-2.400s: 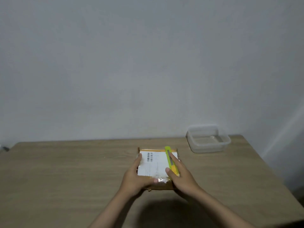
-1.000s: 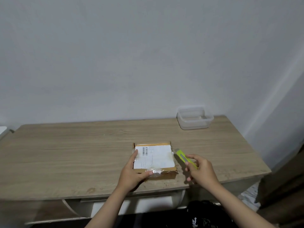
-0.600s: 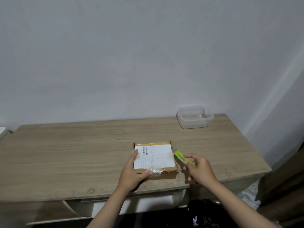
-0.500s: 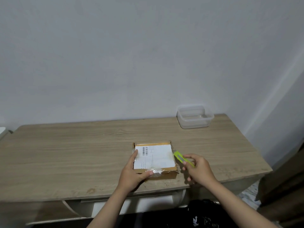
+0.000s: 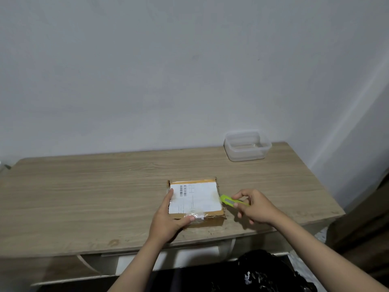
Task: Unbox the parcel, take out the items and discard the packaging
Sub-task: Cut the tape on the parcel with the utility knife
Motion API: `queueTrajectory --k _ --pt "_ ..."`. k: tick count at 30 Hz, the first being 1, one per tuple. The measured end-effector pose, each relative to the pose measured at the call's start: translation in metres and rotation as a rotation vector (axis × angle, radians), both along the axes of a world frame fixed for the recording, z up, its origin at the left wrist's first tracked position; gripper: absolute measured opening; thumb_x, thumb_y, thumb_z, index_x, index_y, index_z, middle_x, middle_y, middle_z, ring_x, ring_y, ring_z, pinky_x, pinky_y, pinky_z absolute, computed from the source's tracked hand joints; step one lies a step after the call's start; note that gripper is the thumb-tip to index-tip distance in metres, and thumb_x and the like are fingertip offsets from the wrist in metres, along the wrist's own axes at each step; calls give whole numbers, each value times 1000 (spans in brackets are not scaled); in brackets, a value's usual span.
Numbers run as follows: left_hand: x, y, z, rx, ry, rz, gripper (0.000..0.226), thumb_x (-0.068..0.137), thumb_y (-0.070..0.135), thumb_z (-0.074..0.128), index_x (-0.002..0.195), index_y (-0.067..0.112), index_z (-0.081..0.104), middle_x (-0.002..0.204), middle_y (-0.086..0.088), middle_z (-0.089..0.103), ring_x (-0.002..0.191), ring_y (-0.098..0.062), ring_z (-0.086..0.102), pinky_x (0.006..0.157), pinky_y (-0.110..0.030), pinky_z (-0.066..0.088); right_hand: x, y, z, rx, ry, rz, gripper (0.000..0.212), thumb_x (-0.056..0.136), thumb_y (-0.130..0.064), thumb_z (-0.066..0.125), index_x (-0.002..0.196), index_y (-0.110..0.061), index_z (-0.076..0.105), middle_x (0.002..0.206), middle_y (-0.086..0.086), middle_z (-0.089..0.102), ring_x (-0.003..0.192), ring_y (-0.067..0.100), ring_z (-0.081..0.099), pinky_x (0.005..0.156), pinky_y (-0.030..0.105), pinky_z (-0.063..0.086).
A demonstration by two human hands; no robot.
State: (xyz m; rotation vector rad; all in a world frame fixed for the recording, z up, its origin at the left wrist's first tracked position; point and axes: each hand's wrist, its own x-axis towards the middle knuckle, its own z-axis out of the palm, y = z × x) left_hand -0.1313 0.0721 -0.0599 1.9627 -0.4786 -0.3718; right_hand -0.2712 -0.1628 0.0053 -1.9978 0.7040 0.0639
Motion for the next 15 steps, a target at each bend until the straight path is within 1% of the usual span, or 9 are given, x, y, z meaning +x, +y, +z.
queueTrajectory --k 6,10,15 --pt "0 0 0 3 -1 -11 106 52 34 90 142 31 34 137 11 45 121 -1 42 96 -18 33 0 -5 5 19 12 13 14 89 -13 59 103 -16 60 56 2 68 28 10 42 33 16 30" --pt "3 2 -1 31 -9 -28 109 47 46 87 141 34 33 136 12 46 120 -2 44 94 -18 34 5 -8 -3 100 -35 -68 14 89 -13 61 102 -15 61 56 3 69 28 11 42 34 17 29" --pt "2 1 -1 31 -20 -21 107 52 39 90 142 32 33 140 9 45 123 -3 42 96 -19 34 3 -9 -7 200 -50 -104 18 88 -9 61 106 -10 61 59 8 68 28 10 41 29 16 28"
